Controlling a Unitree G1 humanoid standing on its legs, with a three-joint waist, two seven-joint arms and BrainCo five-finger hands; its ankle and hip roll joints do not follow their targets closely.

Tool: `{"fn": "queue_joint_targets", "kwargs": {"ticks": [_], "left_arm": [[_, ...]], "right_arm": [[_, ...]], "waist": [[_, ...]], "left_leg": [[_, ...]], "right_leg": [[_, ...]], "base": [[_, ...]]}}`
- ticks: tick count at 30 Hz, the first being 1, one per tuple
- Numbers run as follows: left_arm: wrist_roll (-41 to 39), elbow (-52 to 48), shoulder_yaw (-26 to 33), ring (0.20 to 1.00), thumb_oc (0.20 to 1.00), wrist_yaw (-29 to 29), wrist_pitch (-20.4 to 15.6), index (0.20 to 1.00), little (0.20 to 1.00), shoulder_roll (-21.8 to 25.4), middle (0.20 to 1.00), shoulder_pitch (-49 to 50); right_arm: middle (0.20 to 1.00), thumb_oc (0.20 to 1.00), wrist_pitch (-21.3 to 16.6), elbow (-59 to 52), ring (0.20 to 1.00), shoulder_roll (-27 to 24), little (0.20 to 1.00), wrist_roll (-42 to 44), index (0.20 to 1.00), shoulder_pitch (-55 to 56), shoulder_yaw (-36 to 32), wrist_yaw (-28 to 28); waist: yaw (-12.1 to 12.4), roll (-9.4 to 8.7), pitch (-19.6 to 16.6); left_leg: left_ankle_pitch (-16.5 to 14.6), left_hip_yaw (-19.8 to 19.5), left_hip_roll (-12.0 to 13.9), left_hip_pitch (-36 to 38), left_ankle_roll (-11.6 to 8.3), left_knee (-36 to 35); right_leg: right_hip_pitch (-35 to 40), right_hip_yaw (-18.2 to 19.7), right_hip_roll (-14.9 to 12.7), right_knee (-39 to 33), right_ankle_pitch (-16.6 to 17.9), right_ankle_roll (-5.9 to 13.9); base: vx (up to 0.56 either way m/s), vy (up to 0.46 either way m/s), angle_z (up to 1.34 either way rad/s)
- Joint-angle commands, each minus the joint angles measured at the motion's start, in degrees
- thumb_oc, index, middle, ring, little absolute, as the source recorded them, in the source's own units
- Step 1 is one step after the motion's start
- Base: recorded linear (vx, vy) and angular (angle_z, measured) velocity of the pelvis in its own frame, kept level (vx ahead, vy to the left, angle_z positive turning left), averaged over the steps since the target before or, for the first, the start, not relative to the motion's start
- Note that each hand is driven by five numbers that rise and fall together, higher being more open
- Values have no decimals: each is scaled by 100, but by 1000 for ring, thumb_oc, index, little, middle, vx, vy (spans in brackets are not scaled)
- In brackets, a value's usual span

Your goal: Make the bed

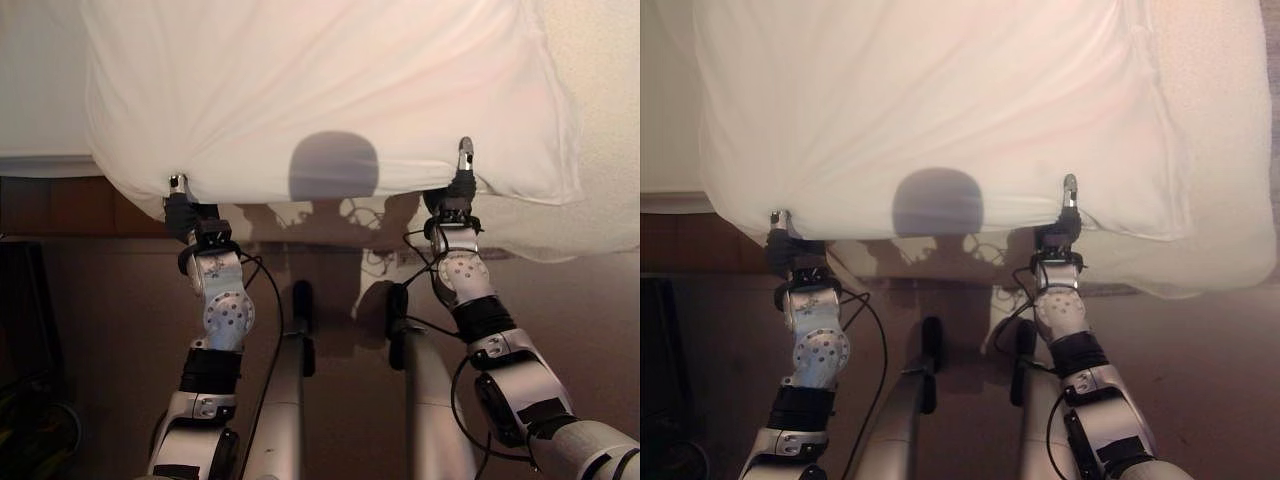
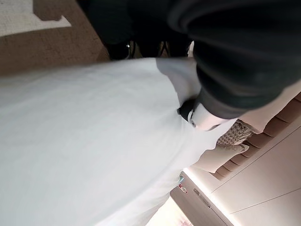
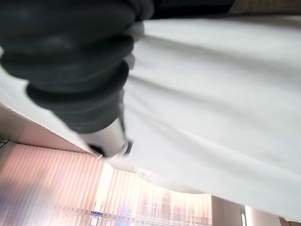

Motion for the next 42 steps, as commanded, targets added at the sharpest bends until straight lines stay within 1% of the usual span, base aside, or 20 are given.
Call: {"fn": "queue_joint_targets", "kwargs": {"ticks": [1,7,10,11,12,13,16,17,18,19,20,25,27,28,31,34,35,42], "left_arm": [[342,5,1176,200,200,182,-724,200,200,528,200,642],[301,-21,1151,200,200,110,-691,200,200,454,200,713],[241,-75,1106,206,206,77,-678,206,206,385,206,776],[240,-76,1107,401,401,76,-678,401,401,384,401,779],[172,-130,1066,928,928,3,-657,928,928,339,928,840],[170,-130,1065,1000,1000,0,-657,1000,1000,339,1000,845],[-222,-226,929,1000,1000,-248,-651,1000,1000,134,1000,1040],[-228,-224,929,1000,1000,-254,-651,1000,1000,134,1000,1046],[-490,-242,818,1000,1000,-387,-649,1000,1000,14,1000,1149],[-661,-201,771,1000,1000,-469,-627,1000,1000,-32,1000,1217],[-797,-163,706,1000,1000,-557,-597,1000,1000,-87,1000,1270],[-1377,312,278,1000,1000,-1017,-321,1000,1000,-281,1000,1384],[-1590,630,171,1000,1000,-1158,-224,1000,1000,-333,1000,1346],[-1697,852,126,1000,1000,-1211,-214,1000,1000,-372,1000,1286],[-1984,1441,43,1000,1000,-1354,-146,1000,1000,-467,1000,1061],[-2112,1713,-80,1000,1000,-1450,-84,1000,1000,-558,1000,904],[-2110,1962,-222,1000,1000,-1570,80,1000,1000,-595,1000,823],[-2383,2183,-503,1000,1000,-1949,304,1000,1000,-724,1000,566]], "right_arm": [[200,200,-316,-482,200,-394,200,-207,200,240,-600,217],[200,200,-216,-791,200,-362,200,-276,200,410,-477,407],[200,200,-246,-1104,200,-267,200,-282,200,526,-385,500],[200,200,-248,-1110,200,-265,200,-284,200,532,-383,497],[200,200,-262,-1345,200,-196,200,-285,200,601,-341,576],[200,200,-264,-1352,200,-194,200,-288,200,608,-339,572],[200,200,-321,-2011,200,-4,200,-287,200,772,-115,743],[200,200,-323,-2020,200,-2,200,-291,200,782,-112,738],[200,200,-363,-2400,200,97,200,-306,200,878,32,828],[200,200,-345,-2560,200,107,200,-304,200,913,138,856],[200,200,-352,-2742,200,125,200,-303,200,987,208,910],[200,200,-287,-3380,200,128,200,-374,200,1139,582,1225],[200,200,-342,-3588,200,106,200,-376,200,1137,721,1299],[200,200,-306,-3736,200,110,200,-365,200,1161,839,1355],[200,200,-348,-3945,200,109,200,-369,200,1226,1115,1414],[200,200,-322,-4051,200,88,200,-375,200,1233,1266,1475],[200,200,-337,-4134,200,55,200,-368,200,1213,1339,1539],[200,200,-347,-4281,200,51,200,-269,200,1149,1549,1620]], "waist": [[78,120,-622],[44,107,-632],[19,101,-643],[18,101,-647],[7,89,-648],[7,88,-654],[-10,74,-642],[-11,74,-644],[-31,42,-601],[-39,31,-590],[-55,19,-587],[-125,-58,-518],[-164,-99,-500],[-187,-131,-491],[-262,-215,-513],[-307,-264,-517],[-354,-305,-524],[-444,-392,-552]], "left_leg": [[-71,23,-276,-284,308,11],[-18,27,-281,-242,281,-71],[-32,19,-278,-259,283,-41],[-33,19,-278,-262,283,-39],[-41,23,-270,-289,286,-13],[-42,24,-270,-292,286,-10],[-29,40,-267,-272,280,-37],[-28,41,-267,-268,280,-40],[-34,52,-258,-255,274,-18],[-69,58,-254,-235,276,-1],[-31,63,-251,-252,281,-16],[-54,96,-223,-191,277,-35],[-59,115,-209,-153,272,-37],[-56,133,-197,-149,264,-32],[-76,163,-166,-149,259,-1],[-84,172,-161,-144,258,12],[-84,189,-157,-132,252,10],[-120,213,-138,-128,257,42]], "right_leg": [[3,-23,147,-668,426,360],[40,-18,170,-746,450,363],[17,-2,175,-711,434,350],[14,-2,175,-709,432,350],[-4,-5,171,-696,428,343],[-7,-5,171,-694,427,343],[4,-6,181,-704,440,339],[7,-5,181,-706,441,339],[30,0,183,-709,437,335],[49,4,189,-691,413,335],[27,16,193,-696,448,332],[73,60,231,-713,441,328],[98,92,251,-711,451,325],[96,100,253,-710,457,322],[97,115,264,-695,455,324],[94,129,285,-679,456,316],[110,139,287,-692,474,318],[104,162,309,-681,486,320]], "base": [[0,0,0],[0,0,0],[0,0,0],[0,0,0],[0,0,0],[0,0,0],[0,0,0],[0,0,0],[0,0,0],[0,0,0],[0,0,0],[0,0,0],[0,0,0],[0,0,0],[0,-3,-3],[0,0,0],[-3,-15,-5],[-1,-7,-5]]}}
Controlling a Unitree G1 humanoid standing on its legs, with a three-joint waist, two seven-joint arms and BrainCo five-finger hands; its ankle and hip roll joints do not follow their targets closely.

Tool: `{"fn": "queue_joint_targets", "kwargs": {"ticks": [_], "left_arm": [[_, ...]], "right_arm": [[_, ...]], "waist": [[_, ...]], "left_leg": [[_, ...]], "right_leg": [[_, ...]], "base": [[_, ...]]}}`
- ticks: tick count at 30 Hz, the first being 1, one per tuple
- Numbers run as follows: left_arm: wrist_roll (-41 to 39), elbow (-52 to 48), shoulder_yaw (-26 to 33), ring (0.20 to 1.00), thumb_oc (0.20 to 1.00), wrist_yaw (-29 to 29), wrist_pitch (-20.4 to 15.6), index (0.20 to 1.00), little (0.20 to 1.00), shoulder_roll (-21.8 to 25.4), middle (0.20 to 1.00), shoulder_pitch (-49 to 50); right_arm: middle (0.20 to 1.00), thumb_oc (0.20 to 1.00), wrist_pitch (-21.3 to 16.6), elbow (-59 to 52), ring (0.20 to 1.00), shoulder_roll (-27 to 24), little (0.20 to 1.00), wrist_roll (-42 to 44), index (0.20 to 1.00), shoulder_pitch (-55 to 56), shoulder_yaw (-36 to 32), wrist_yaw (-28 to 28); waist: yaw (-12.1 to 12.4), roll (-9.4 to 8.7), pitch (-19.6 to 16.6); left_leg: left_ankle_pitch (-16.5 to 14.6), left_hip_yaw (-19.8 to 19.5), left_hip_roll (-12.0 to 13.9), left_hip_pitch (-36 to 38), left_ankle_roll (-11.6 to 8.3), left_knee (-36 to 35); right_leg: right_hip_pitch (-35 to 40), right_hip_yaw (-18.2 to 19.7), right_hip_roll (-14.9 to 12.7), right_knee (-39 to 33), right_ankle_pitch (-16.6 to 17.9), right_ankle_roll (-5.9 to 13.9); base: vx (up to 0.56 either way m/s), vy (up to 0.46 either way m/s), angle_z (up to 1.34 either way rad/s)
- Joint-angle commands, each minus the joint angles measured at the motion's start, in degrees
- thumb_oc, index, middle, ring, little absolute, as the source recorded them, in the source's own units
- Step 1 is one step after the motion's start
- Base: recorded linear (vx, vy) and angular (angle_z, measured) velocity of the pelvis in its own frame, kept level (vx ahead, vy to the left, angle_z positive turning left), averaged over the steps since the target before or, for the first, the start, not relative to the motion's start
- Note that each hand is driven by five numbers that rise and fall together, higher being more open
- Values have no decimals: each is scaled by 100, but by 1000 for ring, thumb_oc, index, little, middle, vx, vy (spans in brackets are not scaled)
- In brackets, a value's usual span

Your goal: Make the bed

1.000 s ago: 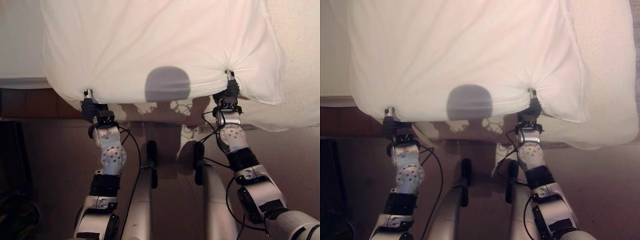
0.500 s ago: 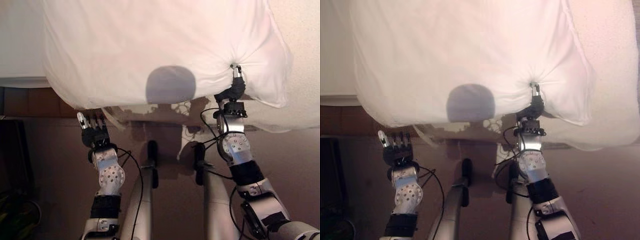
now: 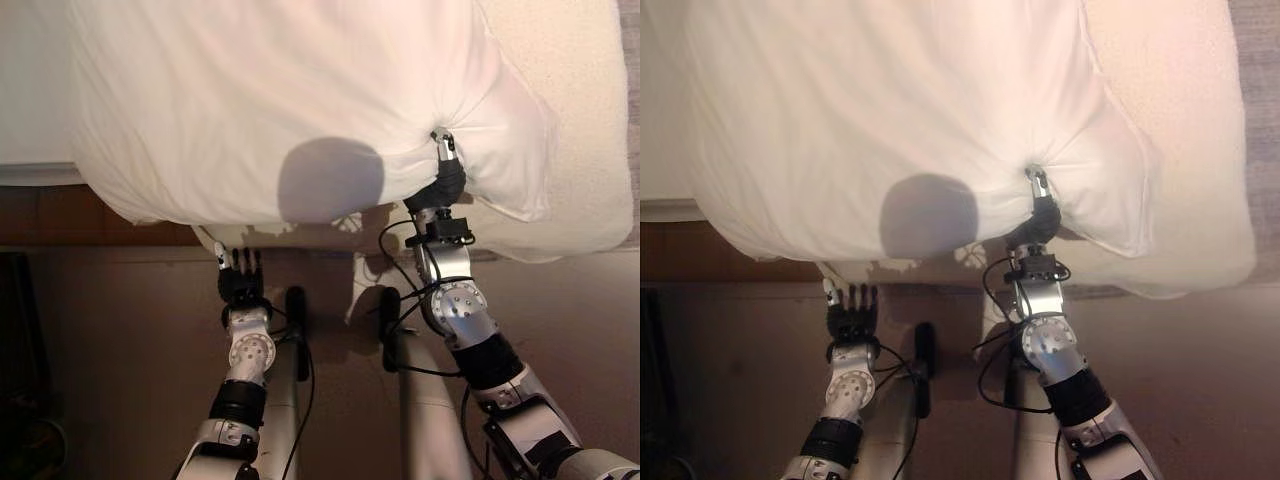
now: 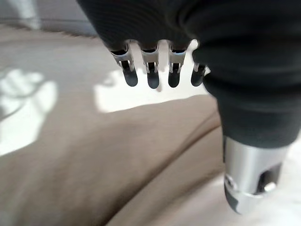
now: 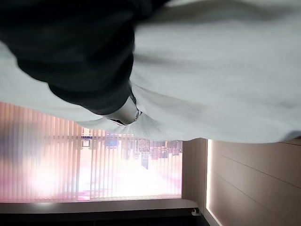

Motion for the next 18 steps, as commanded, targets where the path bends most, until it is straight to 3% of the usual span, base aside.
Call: {"fn": "queue_joint_targets", "kwargs": {"ticks": [1,10,18], "left_arm": [[-63,172,-26,1000,1000,-337,61,1000,1000,55,1000,-24],[-197,141,84,1000,1000,-1057,215,1000,1000,246,1000,-435],[-274,-181,138,1000,1000,-1859,492,1000,1000,265,1000,-220]], "right_arm": [[200,200,-120,-1197,200,55,200,-218,200,133,110,872],[200,200,-200,-1225,200,95,200,-92,200,155,101,911],[200,200,-198,-1246,200,121,200,-162,200,162,-40,958]], "waist": [[-208,-58,-479],[-269,-146,-595],[-223,-181,-629]], "left_leg": [[-107,105,-193,-229,260,29],[-149,142,-167,-285,255,87],[-154,128,-182,-307,266,93]], "right_leg": [[25,44,217,-590,427,310],[-27,92,259,-583,424,316],[-41,79,279,-592,420,313]], "base": [[0,0,0],[0,0,0],[3,-6,-2]]}}
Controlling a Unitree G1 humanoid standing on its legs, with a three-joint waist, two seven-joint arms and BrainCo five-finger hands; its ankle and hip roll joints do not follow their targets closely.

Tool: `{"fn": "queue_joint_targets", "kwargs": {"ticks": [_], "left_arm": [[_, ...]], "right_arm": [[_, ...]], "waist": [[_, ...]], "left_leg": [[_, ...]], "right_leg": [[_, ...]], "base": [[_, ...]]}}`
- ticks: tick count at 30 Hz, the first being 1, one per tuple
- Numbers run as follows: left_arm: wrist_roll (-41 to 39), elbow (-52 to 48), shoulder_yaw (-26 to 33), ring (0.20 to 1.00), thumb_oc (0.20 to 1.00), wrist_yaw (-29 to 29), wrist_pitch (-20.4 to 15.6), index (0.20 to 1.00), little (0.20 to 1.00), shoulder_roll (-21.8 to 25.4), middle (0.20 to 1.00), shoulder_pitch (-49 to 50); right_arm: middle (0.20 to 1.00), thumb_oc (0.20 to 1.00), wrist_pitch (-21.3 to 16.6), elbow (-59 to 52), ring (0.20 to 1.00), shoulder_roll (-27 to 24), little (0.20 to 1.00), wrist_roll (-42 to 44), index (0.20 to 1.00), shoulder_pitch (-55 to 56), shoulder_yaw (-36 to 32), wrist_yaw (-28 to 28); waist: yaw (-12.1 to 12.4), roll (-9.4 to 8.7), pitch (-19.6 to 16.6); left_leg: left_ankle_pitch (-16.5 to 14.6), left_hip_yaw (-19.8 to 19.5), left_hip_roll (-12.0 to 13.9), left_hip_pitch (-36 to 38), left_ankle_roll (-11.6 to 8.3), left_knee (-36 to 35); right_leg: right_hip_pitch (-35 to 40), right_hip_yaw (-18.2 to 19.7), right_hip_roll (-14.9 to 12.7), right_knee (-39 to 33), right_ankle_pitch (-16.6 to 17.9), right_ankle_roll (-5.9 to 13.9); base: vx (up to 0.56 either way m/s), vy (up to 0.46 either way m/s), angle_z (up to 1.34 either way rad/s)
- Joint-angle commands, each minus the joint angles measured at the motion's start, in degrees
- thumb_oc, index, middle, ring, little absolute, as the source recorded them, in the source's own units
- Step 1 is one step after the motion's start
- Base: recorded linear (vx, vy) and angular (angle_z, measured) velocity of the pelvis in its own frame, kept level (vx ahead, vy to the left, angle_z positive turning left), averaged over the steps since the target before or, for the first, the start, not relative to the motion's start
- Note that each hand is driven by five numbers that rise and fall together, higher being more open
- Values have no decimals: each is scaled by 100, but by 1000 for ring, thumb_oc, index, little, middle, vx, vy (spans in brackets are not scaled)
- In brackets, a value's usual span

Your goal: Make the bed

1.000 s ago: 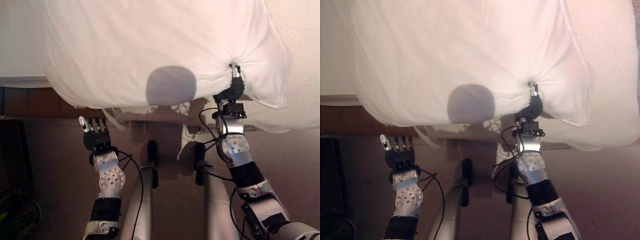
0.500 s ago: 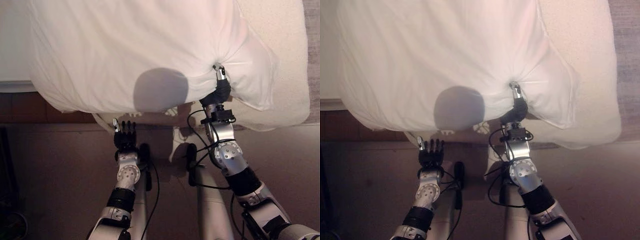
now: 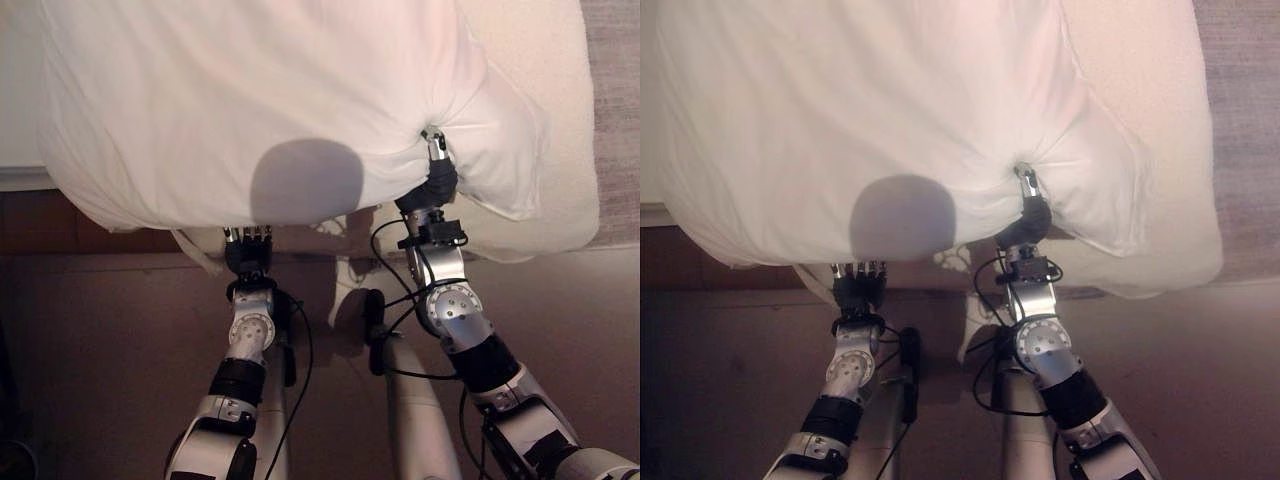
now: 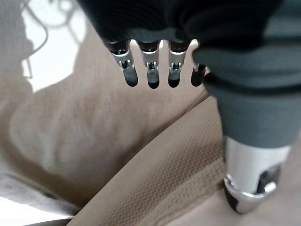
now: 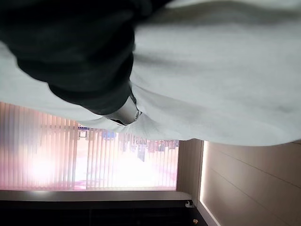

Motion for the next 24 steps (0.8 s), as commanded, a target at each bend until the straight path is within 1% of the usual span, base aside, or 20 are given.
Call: {"fn": "queue_joint_targets", "kwargs": {"ticks": [1,2,3,4,5,6,11,17,20,24], "left_arm": [[-13,-278,74,1000,1000,-568,185,1000,1000,64,1000,226],[-68,-324,43,1000,1000,-736,294,1000,1000,36,1000,365],[-69,-327,40,1000,1000,-738,294,1000,1000,36,1000,371],[-3,-321,7,1000,1000,-820,375,1000,1000,42,1000,468],[4,-313,-46,1000,1000,-983,517,1000,1000,36,1000,652],[3,-313,-49,1000,1000,-985,517,1000,1000,36,1000,656],[39,-180,-159,1000,1000,-1152,781,1000,1000,32,1000,1055],[169,43,-327,1000,1000,-1248,990,1000,1000,69,1000,1320],[165,41,-349,1000,1000,-1274,1003,1000,1000,80,1000,1329],[141,-211,-391,1000,1000,-1361,940,1000,1000,76,1000,1258]], "right_arm": [[200,200,-179,-1243,200,102,200,-183,200,176,-88,848],[200,200,-165,-1270,200,101,200,-186,200,168,-109,869],[200,200,-164,-1272,200,101,200,-187,200,172,-110,869],[200,200,-172,-1302,200,71,200,-211,200,164,-161,883],[200,200,-165,-1334,200,45,200,-240,200,178,-228,904],[200,200,-164,-1335,200,45,200,-239,200,182,-229,904],[200,200,-167,-1406,200,-24,200,-275,200,115,-328,923],[200,200,-189,-1448,200,-17,200,-277,200,90,-321,926],[200,200,-189,-1451,200,20,200,-259,200,84,-307,924],[200,200,-190,-1460,200,40,200,-242,200,100,-276,912]], "waist": [[-128,48,-494],[-106,38,-477],[-104,38,-479],[-97,32,-468],[-71,30,-447],[-69,30,-448],[-1,32,-370],[50,41,-308],[56,41,-307],[53,29,-297]], "left_leg": [[-96,40,-207,-300,251,93],[-91,31,-217,-302,252,95],[-91,31,-217,-300,252,94],[-86,26,-221,-303,251,95],[-85,18,-237,-285,261,69],[-84,19,-237,-281,261,66],[-68,5,-258,-277,270,69],[-24,-35,-285,-264,269,25],[-20,-40,-279,-262,269,19],[-22,-52,-276,-227,273,5]], "right_leg": [[-39,-8,255,-486,393,280],[-39,-1,261,-481,400,279],[-37,0,261,-482,400,279],[-32,-5,257,-489,404,281],[-12,-10,254,-515,415,287],[-9,-9,254,-518,416,287],[4,-23,250,-519,423,293],[39,-70,228,-543,440,290],[46,-75,228,-545,445,290],[78,-70,241,-542,438,285]], "base": [[0,0,0],[0,0,0],[0,0,0],[0,0,0],[0,0,0],[0,0,0],[0,0,0],[0,0,0],[0,0,0],[0,0,0]]}}
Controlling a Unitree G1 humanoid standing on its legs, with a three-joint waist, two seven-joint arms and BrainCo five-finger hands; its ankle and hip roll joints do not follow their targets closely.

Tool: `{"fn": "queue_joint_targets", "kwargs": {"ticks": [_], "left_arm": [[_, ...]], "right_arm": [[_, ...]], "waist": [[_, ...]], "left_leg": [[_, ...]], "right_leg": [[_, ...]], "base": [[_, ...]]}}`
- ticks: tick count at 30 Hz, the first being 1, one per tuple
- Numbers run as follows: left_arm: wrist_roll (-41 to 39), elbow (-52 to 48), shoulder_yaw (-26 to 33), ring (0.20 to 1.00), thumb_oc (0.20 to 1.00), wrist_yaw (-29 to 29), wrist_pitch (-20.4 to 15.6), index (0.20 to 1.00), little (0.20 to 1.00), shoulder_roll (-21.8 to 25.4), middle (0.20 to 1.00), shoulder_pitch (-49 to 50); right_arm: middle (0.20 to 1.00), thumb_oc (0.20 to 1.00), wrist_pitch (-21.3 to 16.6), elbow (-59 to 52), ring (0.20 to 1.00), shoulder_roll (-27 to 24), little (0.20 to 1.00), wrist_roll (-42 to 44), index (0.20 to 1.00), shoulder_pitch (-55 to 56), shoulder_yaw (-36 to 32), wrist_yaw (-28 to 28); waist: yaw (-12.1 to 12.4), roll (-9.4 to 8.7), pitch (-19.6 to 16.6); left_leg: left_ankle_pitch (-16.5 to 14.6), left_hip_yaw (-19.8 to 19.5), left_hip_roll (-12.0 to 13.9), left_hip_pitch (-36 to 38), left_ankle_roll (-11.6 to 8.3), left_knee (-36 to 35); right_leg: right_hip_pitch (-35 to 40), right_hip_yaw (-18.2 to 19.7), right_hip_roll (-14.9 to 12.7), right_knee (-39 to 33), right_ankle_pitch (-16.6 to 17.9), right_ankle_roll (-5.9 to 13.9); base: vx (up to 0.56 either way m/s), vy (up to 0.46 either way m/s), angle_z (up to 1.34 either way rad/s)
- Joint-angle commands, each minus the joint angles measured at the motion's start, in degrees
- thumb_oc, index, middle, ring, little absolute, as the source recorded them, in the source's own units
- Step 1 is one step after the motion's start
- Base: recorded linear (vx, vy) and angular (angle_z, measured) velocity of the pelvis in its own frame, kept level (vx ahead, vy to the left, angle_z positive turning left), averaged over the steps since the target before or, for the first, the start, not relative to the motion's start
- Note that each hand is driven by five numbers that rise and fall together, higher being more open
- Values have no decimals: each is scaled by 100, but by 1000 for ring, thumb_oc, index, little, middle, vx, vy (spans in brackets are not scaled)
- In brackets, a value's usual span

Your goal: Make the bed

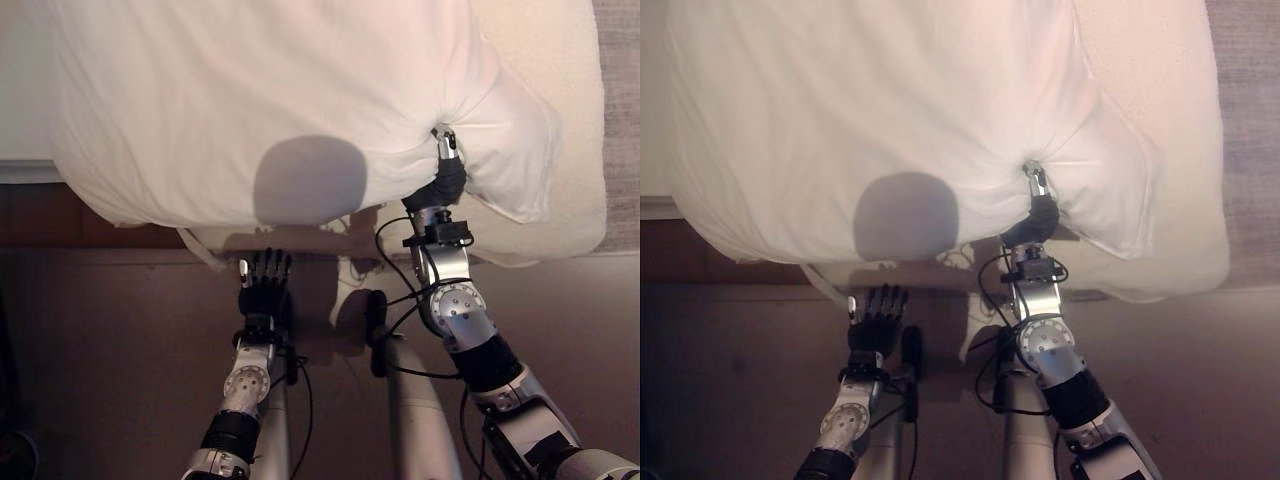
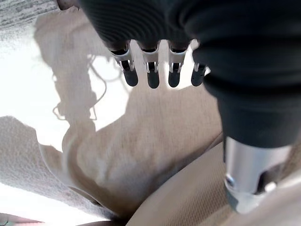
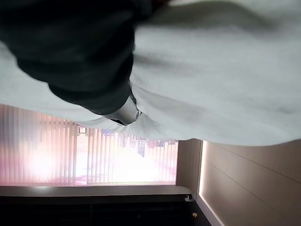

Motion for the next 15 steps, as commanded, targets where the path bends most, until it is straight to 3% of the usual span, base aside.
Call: {"fn": "queue_joint_targets", "kwargs": {"ticks": [1,15], "left_arm": [[87,-393,-122,1000,1000,-259,-73,1000,1000,134,1000,-9],[57,-937,-64,1000,1000,-24,-639,1000,1000,128,1000,-911]], "right_arm": [[200,200,-182,-1430,200,35,200,-226,200,58,-129,764],[200,200,-257,-1262,200,181,200,-112,200,21,3,662]], "waist": [[-134,14,-302],[-229,-56,-376]], "left_leg": [[-21,-28,-274,-210,272,24],[-73,16,-237,-230,260,132]], "right_leg": [[86,-49,242,-546,444,287],[29,5,273,-480,437,269]], "base": [[0,0,0],[0,0,0]]}}
